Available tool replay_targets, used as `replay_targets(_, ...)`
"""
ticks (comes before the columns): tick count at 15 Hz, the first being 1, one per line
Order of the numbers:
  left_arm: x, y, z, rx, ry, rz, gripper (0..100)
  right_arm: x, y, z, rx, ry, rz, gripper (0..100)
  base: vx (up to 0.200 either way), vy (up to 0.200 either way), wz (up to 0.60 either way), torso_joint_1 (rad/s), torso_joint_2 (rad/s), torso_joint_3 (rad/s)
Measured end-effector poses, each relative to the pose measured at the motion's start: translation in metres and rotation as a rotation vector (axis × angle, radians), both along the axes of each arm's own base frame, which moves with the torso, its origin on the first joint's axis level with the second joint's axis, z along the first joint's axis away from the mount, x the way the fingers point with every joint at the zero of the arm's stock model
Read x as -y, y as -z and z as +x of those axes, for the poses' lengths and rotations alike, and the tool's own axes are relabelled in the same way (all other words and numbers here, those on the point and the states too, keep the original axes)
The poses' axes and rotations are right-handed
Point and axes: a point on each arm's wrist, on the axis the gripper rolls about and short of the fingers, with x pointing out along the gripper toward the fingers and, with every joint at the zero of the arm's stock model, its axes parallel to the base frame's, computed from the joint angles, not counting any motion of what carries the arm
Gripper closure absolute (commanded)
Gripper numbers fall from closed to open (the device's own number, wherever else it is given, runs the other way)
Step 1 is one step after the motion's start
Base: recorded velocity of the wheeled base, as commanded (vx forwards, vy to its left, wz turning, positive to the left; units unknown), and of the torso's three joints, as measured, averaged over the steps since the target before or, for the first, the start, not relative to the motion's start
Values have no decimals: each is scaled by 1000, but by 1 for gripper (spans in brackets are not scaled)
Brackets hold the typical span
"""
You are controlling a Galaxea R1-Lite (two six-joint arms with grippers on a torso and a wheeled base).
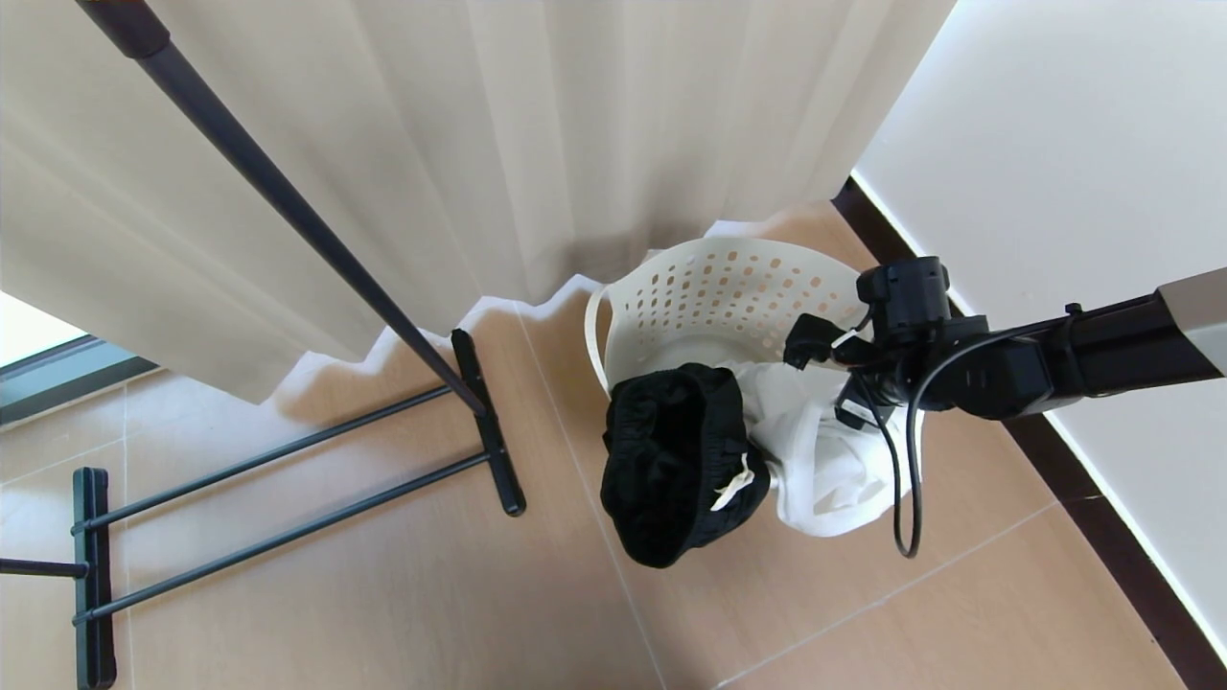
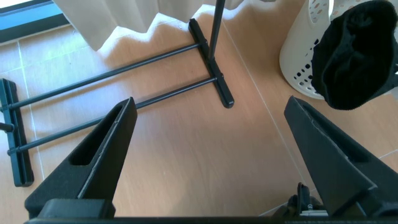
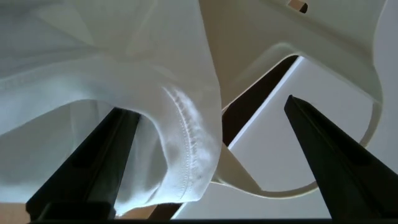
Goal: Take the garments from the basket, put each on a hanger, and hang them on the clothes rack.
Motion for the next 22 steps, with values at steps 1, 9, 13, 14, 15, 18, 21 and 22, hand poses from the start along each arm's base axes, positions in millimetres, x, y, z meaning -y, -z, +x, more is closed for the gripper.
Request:
replay_targets(1,0,0,0,0,-1,0,0,1,0,3,4,5,2,0,0,0,0,0,0,0)
replay_targets(9,0,0,0,0,0,0,0,3,7,15,11,28,30,100,0,0,0,0,0,0)
replay_targets(13,0,0,0,-1,-1,0,0,3,-2,4,32,47,71,100,0,0,0,0,0,0)
replay_targets(14,0,0,0,-1,0,0,0,4,-8,-5,40,52,89,100,0,0,0,0,0,0)
replay_targets(15,0,0,0,-1,0,0,0,4,-15,-15,52,60,115,100,0,0,0,0,0,0)
replay_targets(18,0,0,0,0,0,0,0,1,-39,-60,108,90,240,100,0,0,0,0,0,0)
replay_targets(21,0,0,0,1,0,0,0,-1,-65,-121,167,61,341,100,0,0,0,0,0,0)
replay_targets(22,0,0,0,0,0,2,0,-1,-73,-141,186,37,369,100,0,0,0,0,0,0)
